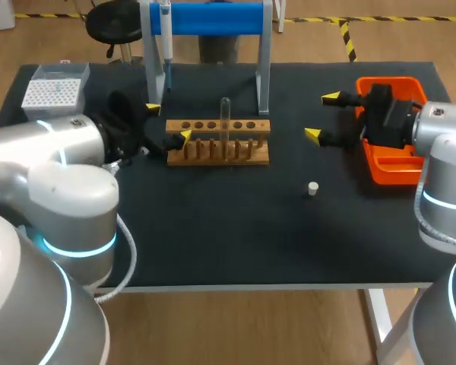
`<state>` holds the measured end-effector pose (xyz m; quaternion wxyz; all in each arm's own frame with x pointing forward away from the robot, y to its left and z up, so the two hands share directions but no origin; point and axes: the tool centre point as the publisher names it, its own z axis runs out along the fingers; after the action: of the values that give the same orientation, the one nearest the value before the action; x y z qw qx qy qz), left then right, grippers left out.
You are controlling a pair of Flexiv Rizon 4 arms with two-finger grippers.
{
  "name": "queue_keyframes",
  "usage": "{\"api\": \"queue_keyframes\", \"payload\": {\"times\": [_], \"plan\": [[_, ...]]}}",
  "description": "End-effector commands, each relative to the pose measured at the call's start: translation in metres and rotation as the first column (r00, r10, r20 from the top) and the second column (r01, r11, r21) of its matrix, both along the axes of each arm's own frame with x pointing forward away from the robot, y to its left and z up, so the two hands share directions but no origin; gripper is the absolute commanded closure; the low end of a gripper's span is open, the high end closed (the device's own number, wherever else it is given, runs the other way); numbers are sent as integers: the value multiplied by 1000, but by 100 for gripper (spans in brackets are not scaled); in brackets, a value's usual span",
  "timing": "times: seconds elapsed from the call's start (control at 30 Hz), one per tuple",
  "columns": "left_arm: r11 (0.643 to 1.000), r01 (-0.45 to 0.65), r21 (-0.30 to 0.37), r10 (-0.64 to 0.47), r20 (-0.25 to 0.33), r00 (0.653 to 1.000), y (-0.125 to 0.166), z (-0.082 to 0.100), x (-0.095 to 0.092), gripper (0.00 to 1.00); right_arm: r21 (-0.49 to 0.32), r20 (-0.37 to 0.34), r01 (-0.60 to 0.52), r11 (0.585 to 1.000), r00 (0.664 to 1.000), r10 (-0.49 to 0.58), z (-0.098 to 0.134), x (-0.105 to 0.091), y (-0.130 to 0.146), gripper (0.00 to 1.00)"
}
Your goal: Invert the test tube, pick up the pipette, mount the tip to pipette, aspirate from beaker and dispense into the tube, eject the tip, return the pipette, and cap with the stopper.
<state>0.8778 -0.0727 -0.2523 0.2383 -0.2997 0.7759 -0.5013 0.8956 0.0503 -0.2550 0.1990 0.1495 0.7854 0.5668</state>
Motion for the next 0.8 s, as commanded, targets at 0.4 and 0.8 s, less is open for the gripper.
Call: {"api": "queue_keyframes", "payload": {"times": [0.4,0.8], "plan": [[1000,-9,-19,9,23,1000,-2,-6,-6,0,0,0,1,1000,1000,-1,0,-1,0,0],[1000,-9,-19,9,23,1000,-2,-6,-6,0,4,-13,-20,1000,1000,20,-2,4,7,0]]}}
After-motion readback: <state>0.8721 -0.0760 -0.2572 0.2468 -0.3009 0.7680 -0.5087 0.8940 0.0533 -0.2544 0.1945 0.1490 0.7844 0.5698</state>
